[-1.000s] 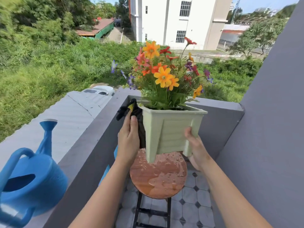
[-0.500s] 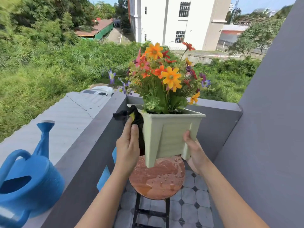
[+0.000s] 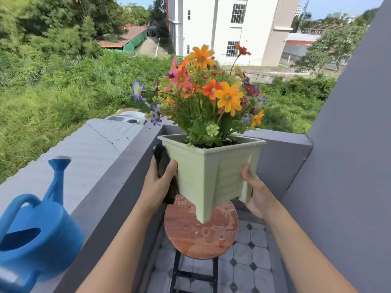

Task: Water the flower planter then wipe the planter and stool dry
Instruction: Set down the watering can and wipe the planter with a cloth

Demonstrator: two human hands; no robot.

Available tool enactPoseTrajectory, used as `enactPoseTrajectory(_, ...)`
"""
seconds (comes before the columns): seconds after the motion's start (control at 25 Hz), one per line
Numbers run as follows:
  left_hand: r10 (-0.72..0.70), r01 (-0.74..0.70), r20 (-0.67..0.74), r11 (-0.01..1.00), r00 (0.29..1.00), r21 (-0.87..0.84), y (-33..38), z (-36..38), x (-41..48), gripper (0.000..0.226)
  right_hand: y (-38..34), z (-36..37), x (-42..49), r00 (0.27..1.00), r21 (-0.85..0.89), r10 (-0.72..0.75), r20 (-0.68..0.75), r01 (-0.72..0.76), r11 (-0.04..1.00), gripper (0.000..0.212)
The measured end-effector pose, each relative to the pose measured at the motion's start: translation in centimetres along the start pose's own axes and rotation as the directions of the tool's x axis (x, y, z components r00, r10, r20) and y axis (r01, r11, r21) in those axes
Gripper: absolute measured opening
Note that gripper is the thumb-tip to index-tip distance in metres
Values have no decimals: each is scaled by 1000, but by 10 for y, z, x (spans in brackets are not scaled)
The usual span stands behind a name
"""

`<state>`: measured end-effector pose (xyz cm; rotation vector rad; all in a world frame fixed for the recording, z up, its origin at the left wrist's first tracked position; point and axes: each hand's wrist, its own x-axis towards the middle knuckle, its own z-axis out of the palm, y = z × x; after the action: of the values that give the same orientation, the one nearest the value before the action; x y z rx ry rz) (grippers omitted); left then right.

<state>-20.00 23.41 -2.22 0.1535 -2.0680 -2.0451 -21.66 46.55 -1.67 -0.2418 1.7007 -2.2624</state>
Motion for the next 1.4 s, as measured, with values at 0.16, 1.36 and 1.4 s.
enactPoseTrajectory(0.16,62,-74,-88,989,994,-131,-3,3,-10,23,-3,4,9,988,72,87,-129,-78,994,107)
enactPoseTrajectory(1.36,776,-390,82,220,626,894,65,30,-22,36,17,53,-13,915,-221,-252,-315,188,957,81)
enactPoseTrajectory(1.4,803,-472,212,96,557,876,67,33,-20,30,16,54,-13,915,-243,-266,-303,196,950,90)
